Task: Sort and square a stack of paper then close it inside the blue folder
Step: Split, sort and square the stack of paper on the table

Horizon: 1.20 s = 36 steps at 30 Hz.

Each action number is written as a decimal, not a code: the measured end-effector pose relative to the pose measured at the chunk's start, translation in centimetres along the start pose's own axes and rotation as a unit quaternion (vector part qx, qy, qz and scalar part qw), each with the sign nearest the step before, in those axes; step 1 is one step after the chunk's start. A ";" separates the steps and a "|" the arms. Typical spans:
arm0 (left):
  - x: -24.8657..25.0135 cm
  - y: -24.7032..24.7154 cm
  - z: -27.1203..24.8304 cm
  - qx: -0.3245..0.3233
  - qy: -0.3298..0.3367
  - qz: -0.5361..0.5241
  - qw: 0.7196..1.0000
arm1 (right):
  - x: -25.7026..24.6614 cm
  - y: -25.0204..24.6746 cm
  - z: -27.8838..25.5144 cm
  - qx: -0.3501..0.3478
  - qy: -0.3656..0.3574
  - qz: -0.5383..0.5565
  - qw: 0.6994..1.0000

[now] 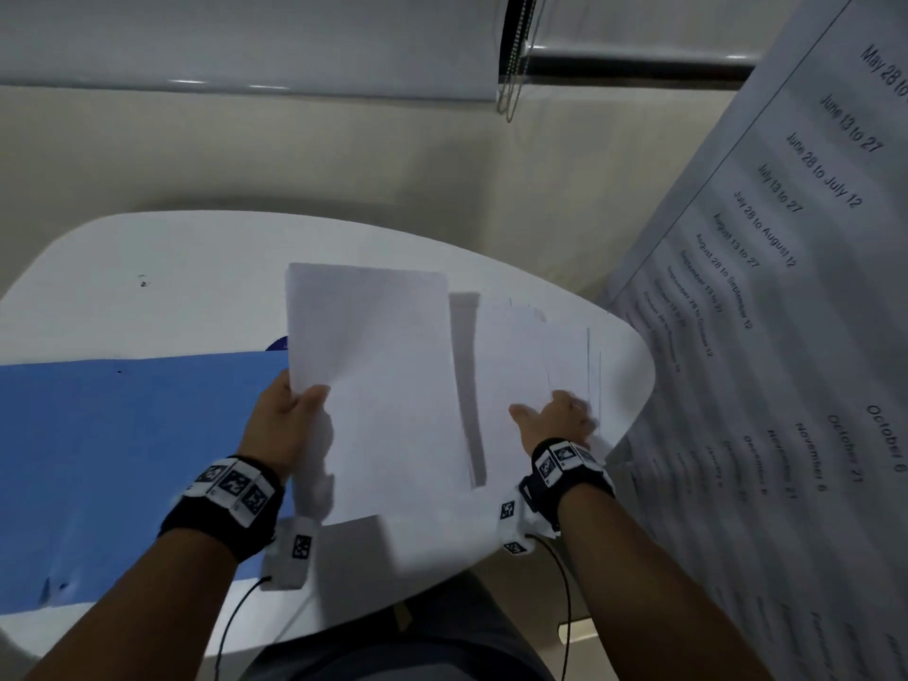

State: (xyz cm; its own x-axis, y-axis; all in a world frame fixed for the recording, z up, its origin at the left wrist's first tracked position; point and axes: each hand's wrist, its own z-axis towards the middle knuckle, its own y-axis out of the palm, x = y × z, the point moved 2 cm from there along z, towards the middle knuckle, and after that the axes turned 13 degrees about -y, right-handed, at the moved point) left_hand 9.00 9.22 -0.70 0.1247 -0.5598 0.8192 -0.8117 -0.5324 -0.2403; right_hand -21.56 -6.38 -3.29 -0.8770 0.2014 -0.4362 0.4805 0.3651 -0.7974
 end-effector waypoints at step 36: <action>0.2 -7.6 -1.7 0.090 -0.022 -0.143 0.985 | -4.7 5.6 -0.3 -0.059 -0.015 -0.105 0.993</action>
State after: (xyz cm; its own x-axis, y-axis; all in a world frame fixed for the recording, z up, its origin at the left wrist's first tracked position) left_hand 14.21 14.27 2.17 0.3626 -0.3953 0.8440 -0.6254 -0.7746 -0.0941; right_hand -14.75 -5.05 -5.62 -0.9569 0.0824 -0.2786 0.2814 0.5011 -0.8184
